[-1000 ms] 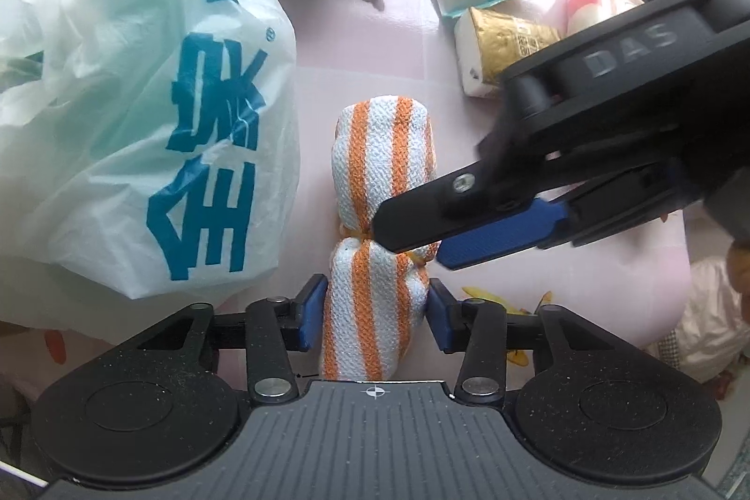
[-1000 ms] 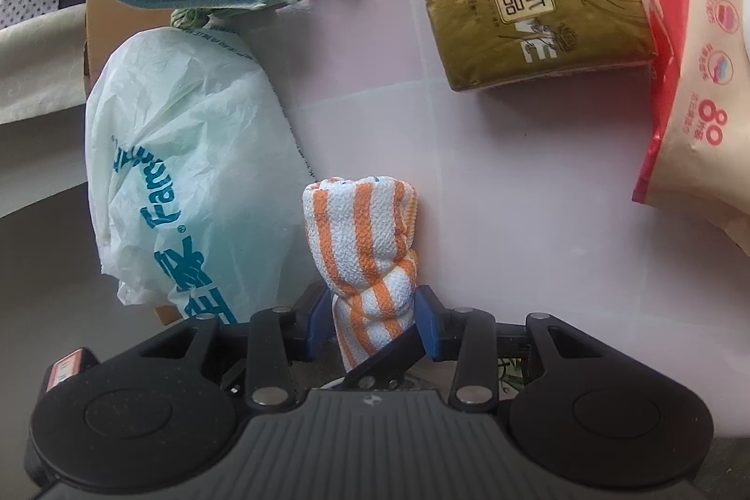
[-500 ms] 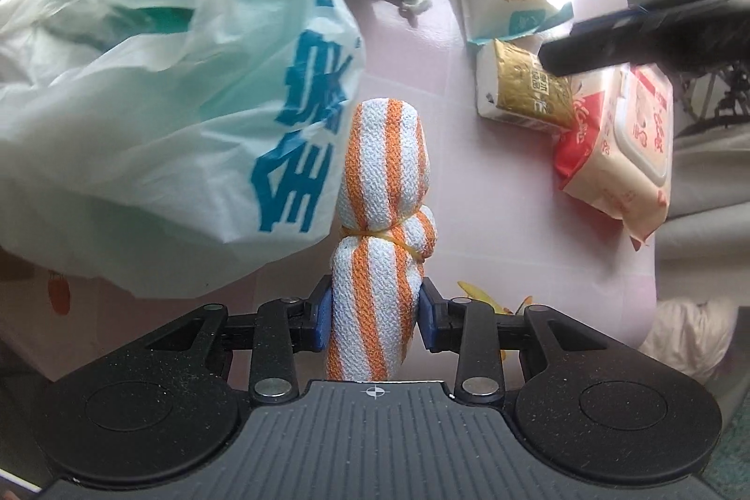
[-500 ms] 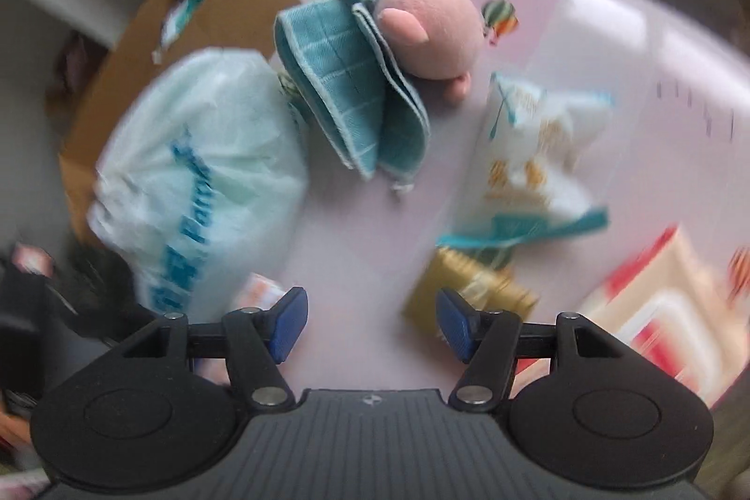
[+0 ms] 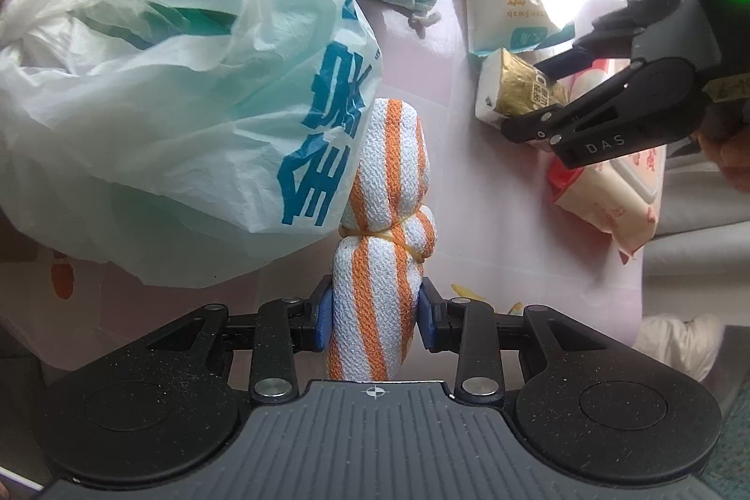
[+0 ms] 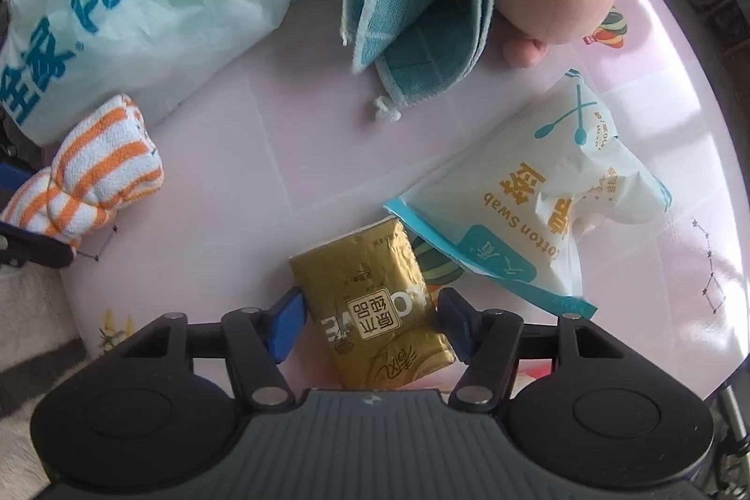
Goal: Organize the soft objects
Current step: 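Grasp the gold-wrapped package with the right tool while the left tool holds the towel, then carry the towel roll with the left tool while the right tool carries the gold package to the box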
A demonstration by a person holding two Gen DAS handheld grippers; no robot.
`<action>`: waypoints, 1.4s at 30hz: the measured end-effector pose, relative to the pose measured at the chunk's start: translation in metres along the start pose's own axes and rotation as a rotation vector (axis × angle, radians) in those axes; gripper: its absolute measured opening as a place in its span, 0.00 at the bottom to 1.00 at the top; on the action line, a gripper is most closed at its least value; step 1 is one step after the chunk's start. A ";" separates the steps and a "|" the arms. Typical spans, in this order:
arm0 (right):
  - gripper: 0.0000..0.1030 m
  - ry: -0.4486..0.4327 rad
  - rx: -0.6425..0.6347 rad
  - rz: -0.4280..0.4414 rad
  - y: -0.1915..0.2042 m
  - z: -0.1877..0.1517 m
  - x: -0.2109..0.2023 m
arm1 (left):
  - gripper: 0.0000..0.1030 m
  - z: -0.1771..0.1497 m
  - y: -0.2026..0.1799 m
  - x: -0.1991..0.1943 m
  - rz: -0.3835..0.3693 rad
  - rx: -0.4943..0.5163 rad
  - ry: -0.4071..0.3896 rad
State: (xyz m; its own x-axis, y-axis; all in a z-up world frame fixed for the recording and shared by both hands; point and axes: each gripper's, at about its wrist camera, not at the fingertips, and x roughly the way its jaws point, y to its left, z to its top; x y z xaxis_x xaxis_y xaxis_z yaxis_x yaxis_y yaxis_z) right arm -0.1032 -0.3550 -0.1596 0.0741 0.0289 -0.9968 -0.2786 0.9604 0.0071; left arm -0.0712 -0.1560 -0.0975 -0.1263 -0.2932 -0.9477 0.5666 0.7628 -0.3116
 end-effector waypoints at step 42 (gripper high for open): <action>0.37 -0.562 0.885 0.881 0.024 0.123 -0.139 | 0.32 0.100 0.145 -0.257 0.211 -0.165 -0.263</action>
State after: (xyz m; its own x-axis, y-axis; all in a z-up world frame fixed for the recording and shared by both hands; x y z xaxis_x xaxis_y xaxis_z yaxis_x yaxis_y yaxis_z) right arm -0.0022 -0.3021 -0.0111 0.6268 0.6206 -0.4712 0.2480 0.4143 0.8757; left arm 0.1248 -0.0276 0.1081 0.2045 -0.2413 -0.9487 0.4161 0.8986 -0.1388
